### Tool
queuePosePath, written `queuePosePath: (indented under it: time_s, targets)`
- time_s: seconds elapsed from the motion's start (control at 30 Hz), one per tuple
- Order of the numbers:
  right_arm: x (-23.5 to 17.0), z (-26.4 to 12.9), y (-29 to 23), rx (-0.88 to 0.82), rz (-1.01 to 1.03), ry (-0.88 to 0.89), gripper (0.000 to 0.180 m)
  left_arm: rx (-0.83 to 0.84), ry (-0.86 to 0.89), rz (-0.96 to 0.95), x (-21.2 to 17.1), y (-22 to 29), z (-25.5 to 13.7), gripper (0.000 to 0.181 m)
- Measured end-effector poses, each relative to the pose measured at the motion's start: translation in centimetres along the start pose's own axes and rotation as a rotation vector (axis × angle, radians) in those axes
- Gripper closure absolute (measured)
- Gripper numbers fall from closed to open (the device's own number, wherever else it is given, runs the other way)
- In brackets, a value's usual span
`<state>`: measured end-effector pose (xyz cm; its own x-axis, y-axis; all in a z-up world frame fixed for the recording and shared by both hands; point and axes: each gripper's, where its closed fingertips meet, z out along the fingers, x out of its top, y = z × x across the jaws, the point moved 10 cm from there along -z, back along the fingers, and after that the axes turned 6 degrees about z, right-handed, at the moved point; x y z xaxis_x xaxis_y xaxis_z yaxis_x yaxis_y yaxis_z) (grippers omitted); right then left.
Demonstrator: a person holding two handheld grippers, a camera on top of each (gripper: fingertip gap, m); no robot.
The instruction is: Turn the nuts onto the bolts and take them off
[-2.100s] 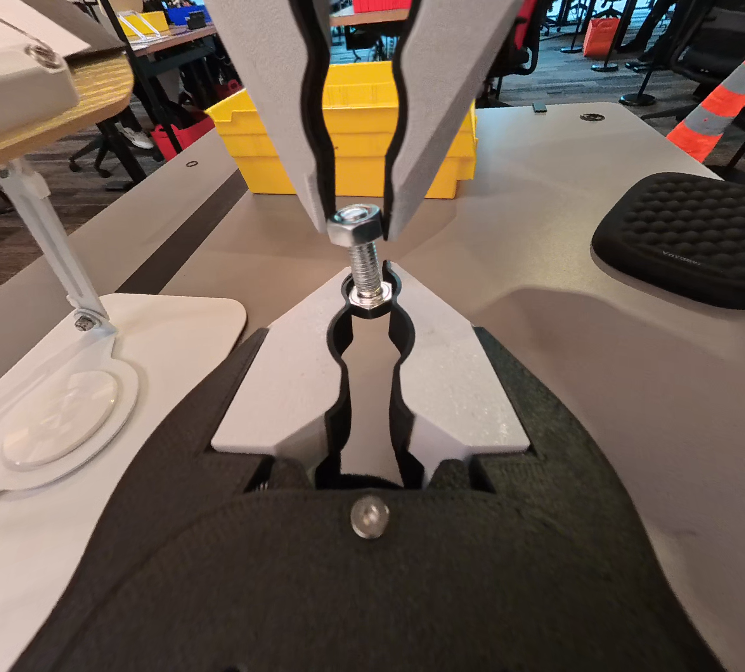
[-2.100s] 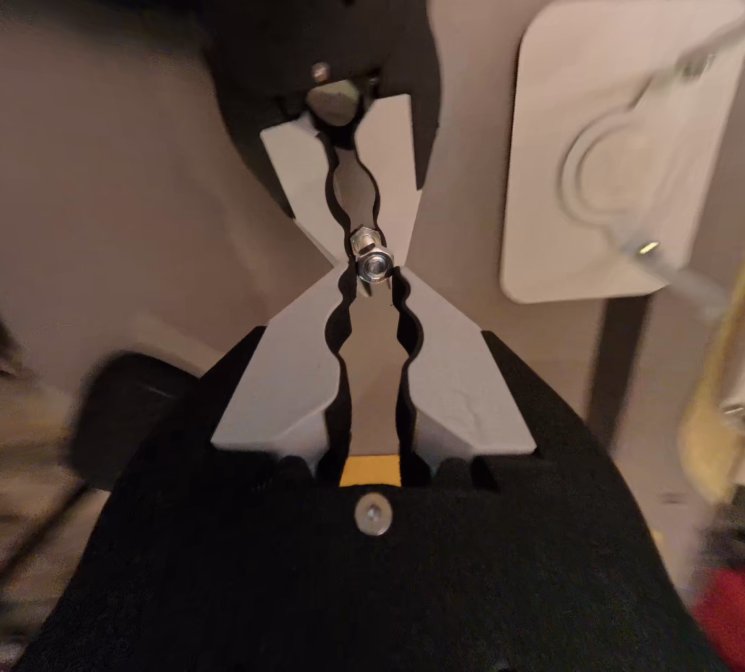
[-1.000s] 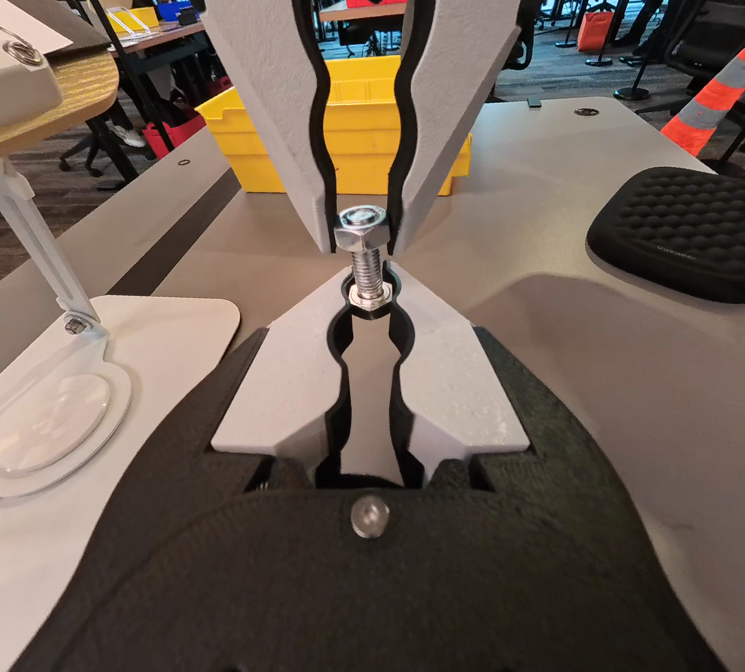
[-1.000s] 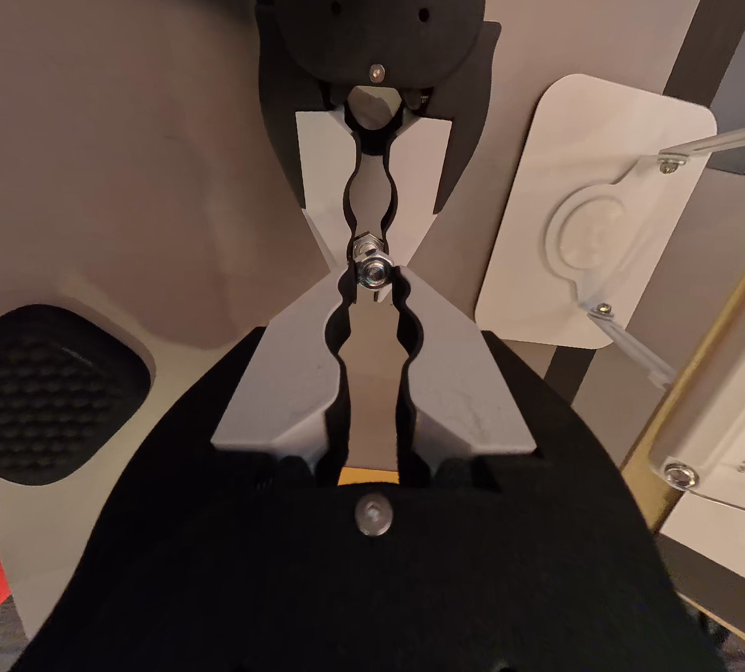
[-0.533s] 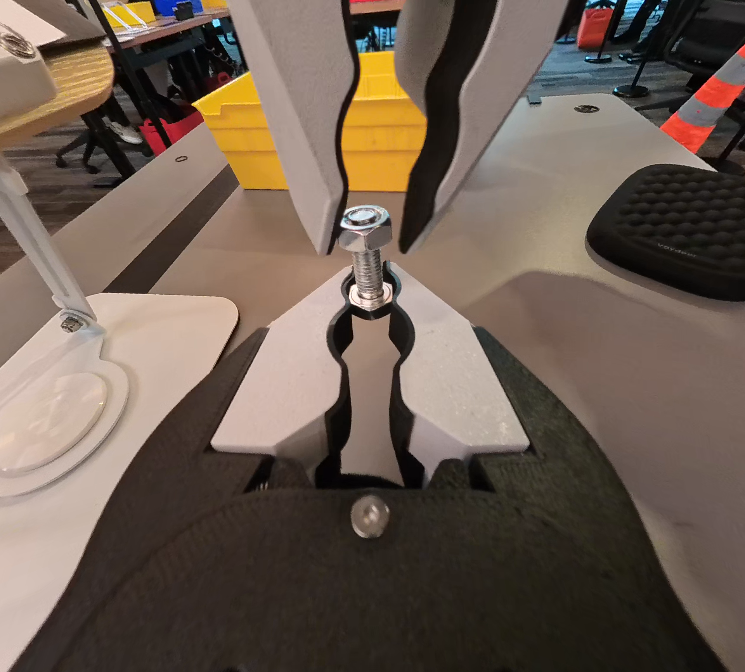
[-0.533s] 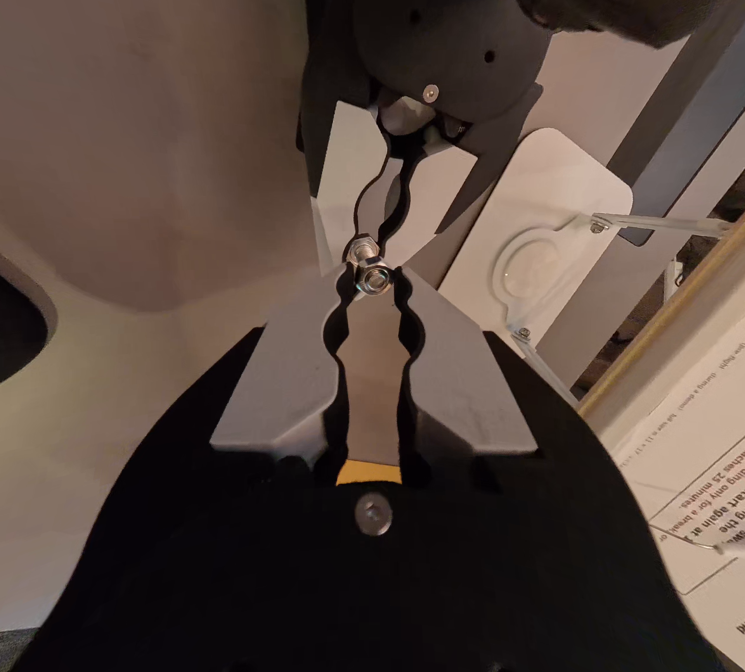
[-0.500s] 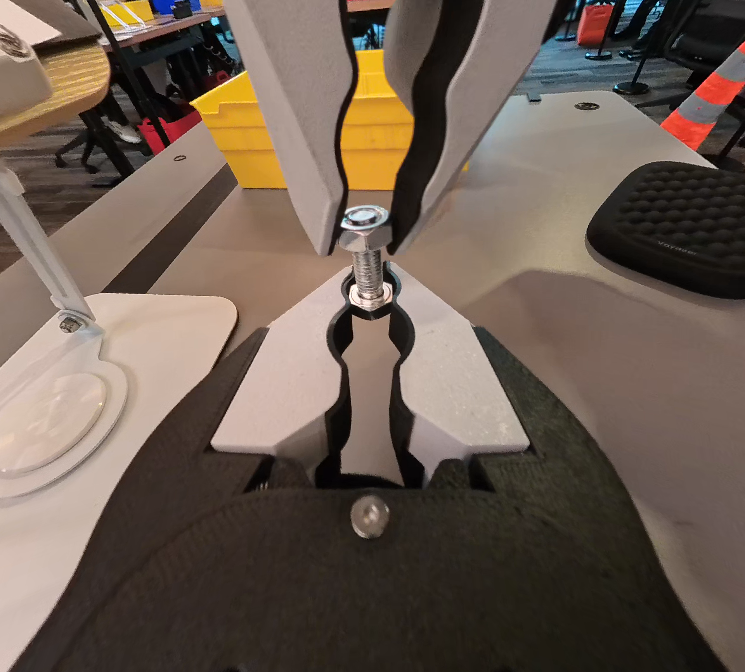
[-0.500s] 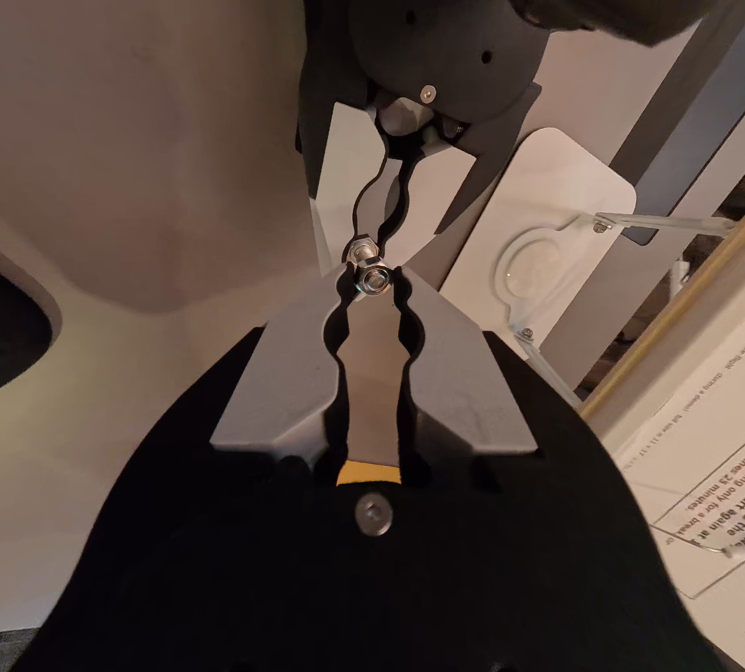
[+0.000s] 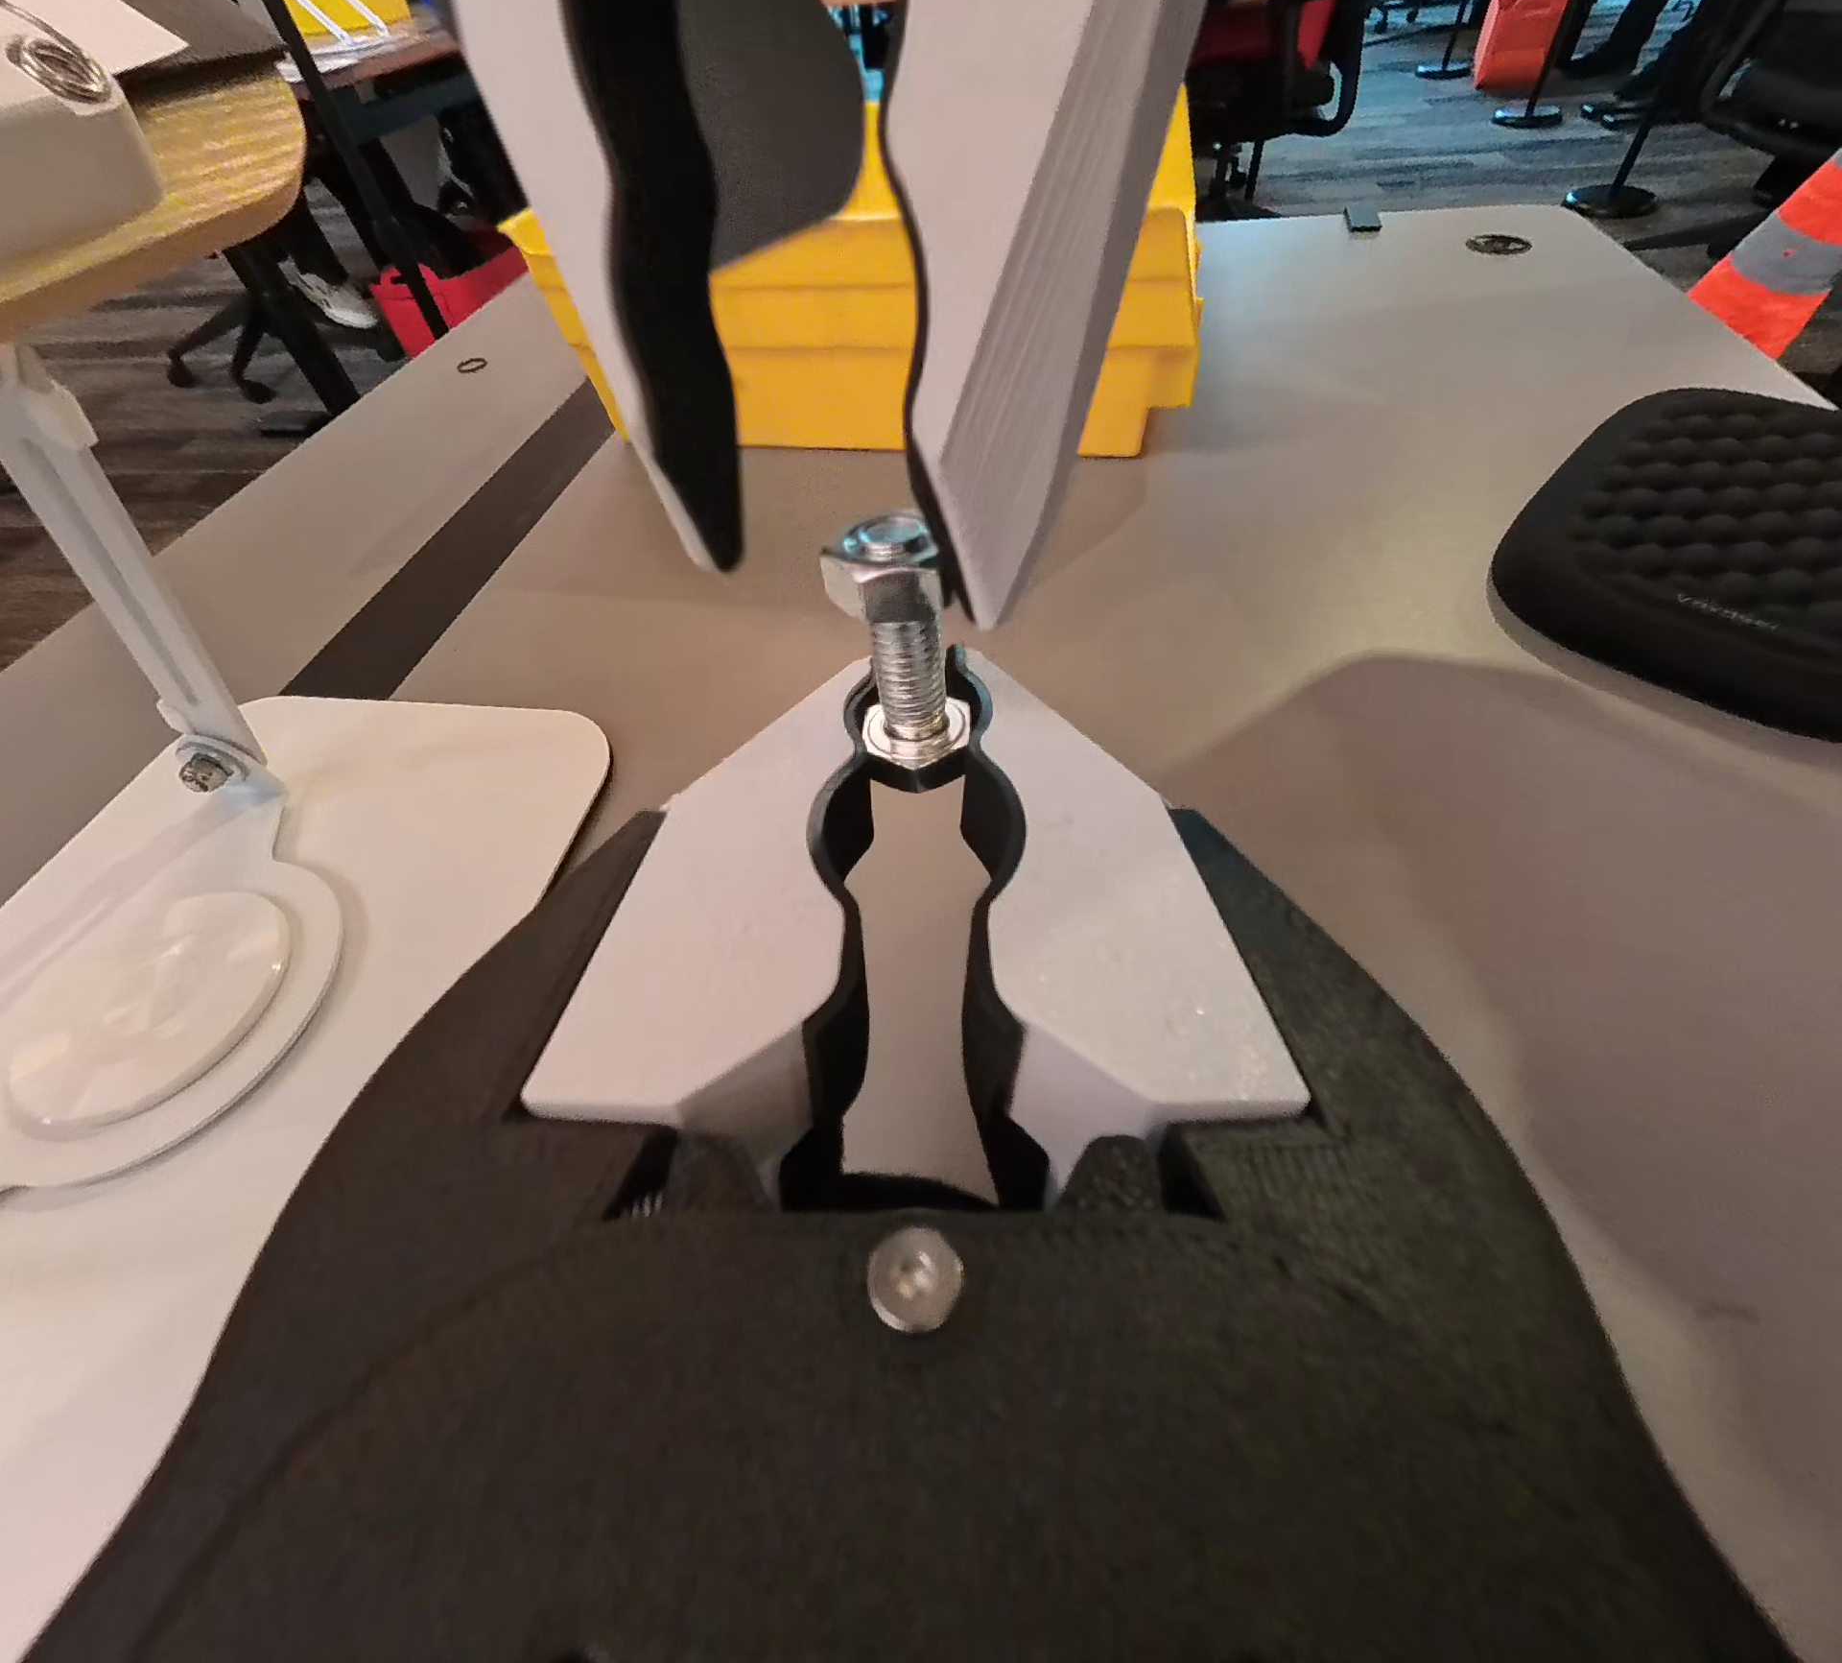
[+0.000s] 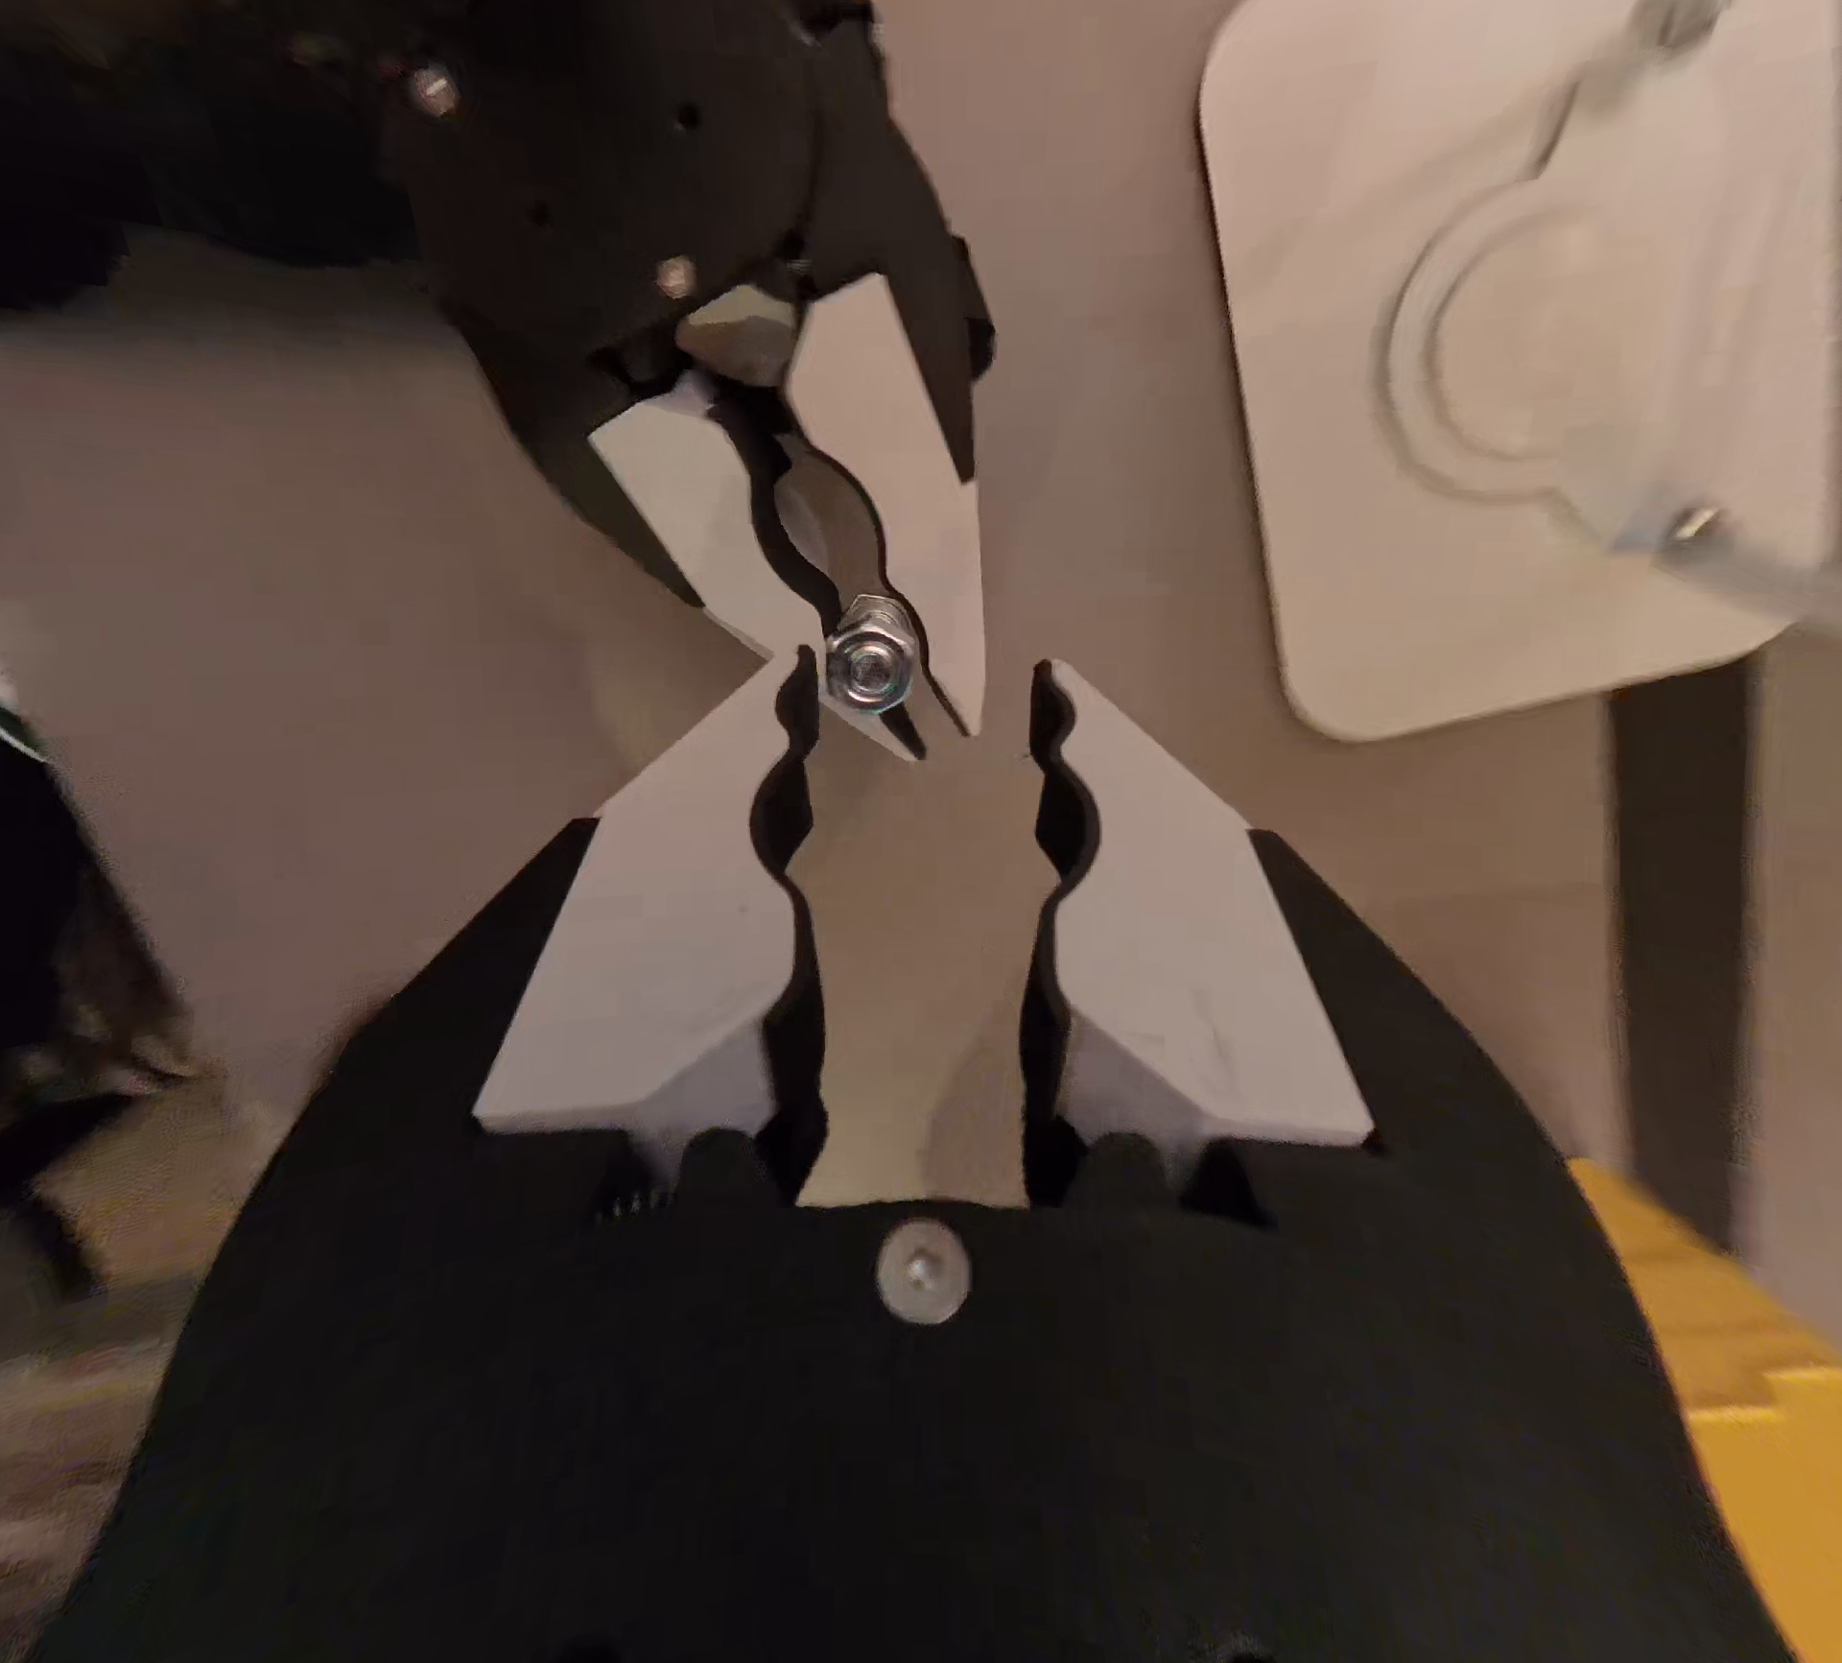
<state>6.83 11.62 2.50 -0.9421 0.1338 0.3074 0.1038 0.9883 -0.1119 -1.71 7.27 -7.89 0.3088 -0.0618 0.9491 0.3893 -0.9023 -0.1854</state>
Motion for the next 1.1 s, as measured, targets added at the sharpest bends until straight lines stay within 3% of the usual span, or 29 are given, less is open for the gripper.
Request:
queuePosePath:
  time_s: [0.1, 0.2, 0.33, 0.43, 0.63, 0.83, 0.9, 1.0, 1.1]
  targets:
    - [0.4, -0.5, -0.9, -0.136, -0.289, -0.024, 0.138, -0.001, -0.003, -0.004, -0.1, 0.0, 0.0, 0.171]
    - [0.3, -0.2, -2.1, -0.151, -0.566, -0.054, 0.143, -0.004, 0.003, -0.002, 0.0, 0.0, 0.0, 0.171]
    - [0.2, 0.1, -2.8, -0.113, -0.679, -0.068, 0.152, -0.004, 0.003, -0.001, 0.0, 0.0, 0.0, 0.171]
    - [0.3, 0.3, -2.6, -0.131, -0.690, -0.084, 0.163, -0.004, 0.003, -0.001, 0.0, 0.0, 0.0, 0.171]
    - [0.3, 0.3, -2.4, -0.123, -0.657, -0.104, 0.163, -0.008, -0.005, 0.007, -0.1, 0.1, 0.2, 0.171]
    - [0.6, 0.4, -0.8, -0.017, -0.044, -0.030, 0.164, 0.009, -0.013, -0.002, -0.3, -0.2, 0.0, 0.171]
    - [0.3, 0.4, -0.5, 0.010, 0.053, 0.005, 0.156, 0.012, -0.013, -0.005, -0.3, -0.2, 0.1, 0.171]
    - [0.1, 0.1, -0.4, -0.006, 0.014, 0.019, 0.144, 0.011, -0.003, -0.007, -0.2, -0.2, 0.1, 0.171]
    - [0.5, -1.0, -0.6, -0.046, -0.170, 0.046, 0.134, 0.006, -0.001, -0.003, -0.1, -0.1, 0.1, 0.171]
